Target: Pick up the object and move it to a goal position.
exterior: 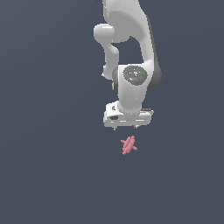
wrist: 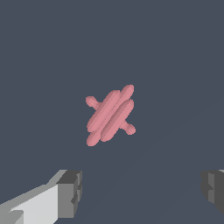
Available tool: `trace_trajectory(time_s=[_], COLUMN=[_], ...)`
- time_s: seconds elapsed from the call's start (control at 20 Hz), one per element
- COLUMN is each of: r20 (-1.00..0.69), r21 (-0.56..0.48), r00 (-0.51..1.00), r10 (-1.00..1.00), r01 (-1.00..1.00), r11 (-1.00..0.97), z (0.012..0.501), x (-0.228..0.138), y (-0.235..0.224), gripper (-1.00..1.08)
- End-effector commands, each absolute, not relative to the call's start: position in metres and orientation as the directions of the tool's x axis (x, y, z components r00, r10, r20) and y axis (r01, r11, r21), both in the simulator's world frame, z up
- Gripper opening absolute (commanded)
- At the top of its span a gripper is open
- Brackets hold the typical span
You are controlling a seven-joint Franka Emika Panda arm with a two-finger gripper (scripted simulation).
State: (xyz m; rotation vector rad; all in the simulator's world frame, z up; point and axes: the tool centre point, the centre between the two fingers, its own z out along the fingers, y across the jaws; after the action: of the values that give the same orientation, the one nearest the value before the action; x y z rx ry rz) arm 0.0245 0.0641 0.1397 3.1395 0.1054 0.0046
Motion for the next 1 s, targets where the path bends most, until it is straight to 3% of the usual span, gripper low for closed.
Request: trace_trajectory(time_s=[0.0,0.45,0.95], r20=[0.002,0.0,-0.001], r21=[0.001,0.0,0.0], r00=[0.997,0.995,0.995], r10=[0.075,0.097,0.101], r01=[0.075,0.097,0.101], r11=[-0.997,-0.995,-0.995], z=[0.127,0.09,0.079], x=[0.034,0.059,0.063], y=[0.07,0.085,0.089], gripper=[1.0,1.0,1.0])
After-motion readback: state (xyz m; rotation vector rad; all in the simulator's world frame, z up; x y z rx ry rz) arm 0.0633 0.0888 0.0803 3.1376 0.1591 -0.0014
